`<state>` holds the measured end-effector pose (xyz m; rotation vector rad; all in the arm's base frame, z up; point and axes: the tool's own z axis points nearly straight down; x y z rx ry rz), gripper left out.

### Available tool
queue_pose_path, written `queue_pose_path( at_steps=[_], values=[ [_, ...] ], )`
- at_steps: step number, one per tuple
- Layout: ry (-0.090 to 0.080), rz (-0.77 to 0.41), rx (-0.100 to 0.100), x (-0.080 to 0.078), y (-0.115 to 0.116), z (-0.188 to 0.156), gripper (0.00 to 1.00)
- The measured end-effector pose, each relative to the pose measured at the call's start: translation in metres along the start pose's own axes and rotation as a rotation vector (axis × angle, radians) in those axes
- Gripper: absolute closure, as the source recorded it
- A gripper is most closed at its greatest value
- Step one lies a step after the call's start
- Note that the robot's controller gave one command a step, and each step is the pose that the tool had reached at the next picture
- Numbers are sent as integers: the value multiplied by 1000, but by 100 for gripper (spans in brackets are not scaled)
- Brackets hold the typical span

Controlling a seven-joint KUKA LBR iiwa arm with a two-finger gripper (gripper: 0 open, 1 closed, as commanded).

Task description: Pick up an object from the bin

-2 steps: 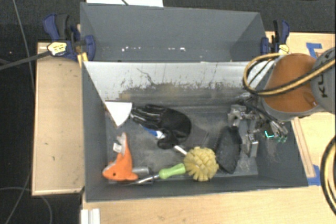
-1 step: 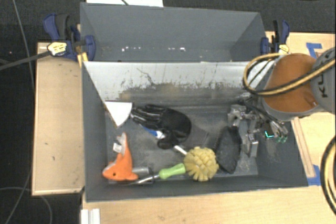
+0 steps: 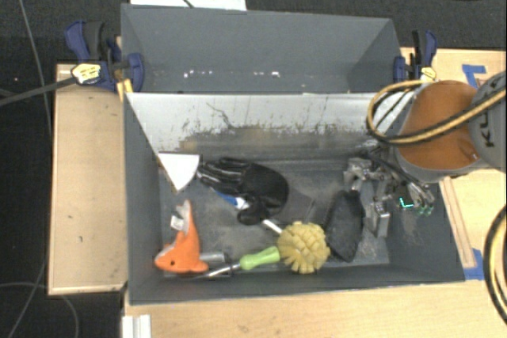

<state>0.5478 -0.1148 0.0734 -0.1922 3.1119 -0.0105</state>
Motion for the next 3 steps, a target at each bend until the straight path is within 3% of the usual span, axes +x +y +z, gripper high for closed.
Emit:
queue_pose_path(
  at_steps=[2,3],
  values=[
    [0,-2,0,0,0,0,0],
    [-10,-6,-4,-4,4,-2,100]
  ],
)
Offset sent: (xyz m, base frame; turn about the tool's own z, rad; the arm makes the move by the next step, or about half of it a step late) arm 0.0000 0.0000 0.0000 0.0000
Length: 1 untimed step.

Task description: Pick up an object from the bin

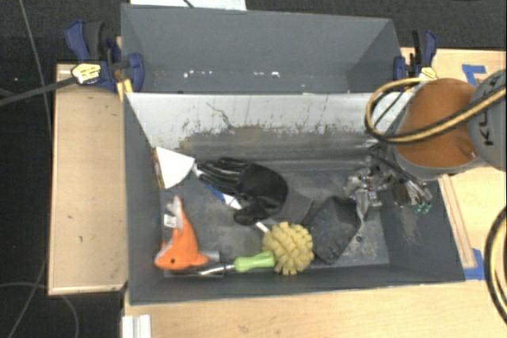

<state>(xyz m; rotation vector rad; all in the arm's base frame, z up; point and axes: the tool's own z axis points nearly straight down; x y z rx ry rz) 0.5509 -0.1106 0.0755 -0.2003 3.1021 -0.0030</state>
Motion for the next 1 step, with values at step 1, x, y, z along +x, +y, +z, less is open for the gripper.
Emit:
queue_pose_path(
  at_steps=[1],
  values=[
    [7,3,2,3,-2,3,0]
  ],
)
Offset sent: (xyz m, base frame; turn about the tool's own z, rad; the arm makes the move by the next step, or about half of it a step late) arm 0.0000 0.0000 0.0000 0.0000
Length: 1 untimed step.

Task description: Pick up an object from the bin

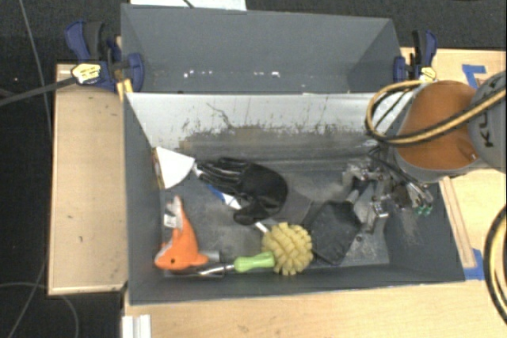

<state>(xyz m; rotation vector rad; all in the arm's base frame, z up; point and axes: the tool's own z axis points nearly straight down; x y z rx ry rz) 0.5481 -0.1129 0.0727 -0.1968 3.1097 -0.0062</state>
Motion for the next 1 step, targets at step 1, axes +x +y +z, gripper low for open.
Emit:
queue_pose_path(
  at_steps=[1],
  values=[
    [0,-1,0,0,0,0,0]
  ],
)
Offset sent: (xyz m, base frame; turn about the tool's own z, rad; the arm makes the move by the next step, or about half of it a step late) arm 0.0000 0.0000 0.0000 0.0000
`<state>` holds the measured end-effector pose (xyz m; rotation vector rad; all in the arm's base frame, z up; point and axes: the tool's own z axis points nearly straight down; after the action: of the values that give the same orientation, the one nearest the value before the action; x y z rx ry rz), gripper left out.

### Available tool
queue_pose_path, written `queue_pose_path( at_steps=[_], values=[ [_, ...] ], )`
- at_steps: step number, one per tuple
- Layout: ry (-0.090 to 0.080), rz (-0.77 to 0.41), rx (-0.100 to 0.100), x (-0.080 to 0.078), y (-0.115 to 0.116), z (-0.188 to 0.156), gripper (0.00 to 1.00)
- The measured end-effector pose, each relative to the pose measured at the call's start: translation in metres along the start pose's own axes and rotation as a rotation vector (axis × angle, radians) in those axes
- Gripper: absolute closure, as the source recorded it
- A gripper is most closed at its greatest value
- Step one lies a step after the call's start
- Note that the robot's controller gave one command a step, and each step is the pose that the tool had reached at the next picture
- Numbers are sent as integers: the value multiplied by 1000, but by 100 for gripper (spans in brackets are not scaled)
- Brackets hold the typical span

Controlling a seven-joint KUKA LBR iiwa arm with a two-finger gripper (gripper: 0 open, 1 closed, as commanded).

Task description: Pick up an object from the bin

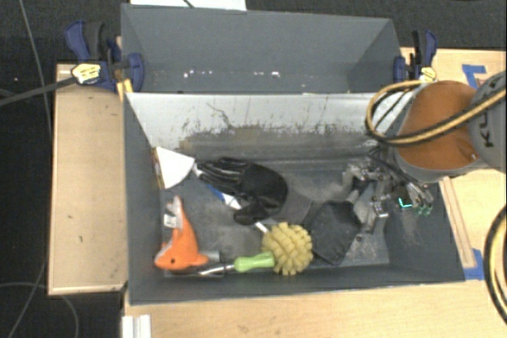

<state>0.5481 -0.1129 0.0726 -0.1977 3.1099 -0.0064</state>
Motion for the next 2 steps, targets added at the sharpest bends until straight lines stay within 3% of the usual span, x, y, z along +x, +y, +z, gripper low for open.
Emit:
queue_pose_path(
  at_steps=[1,2],
  values=[
    [-1,-1,0,0,0,0,100],
    [-1,-2,0,0,0,0,100]
  ],
)
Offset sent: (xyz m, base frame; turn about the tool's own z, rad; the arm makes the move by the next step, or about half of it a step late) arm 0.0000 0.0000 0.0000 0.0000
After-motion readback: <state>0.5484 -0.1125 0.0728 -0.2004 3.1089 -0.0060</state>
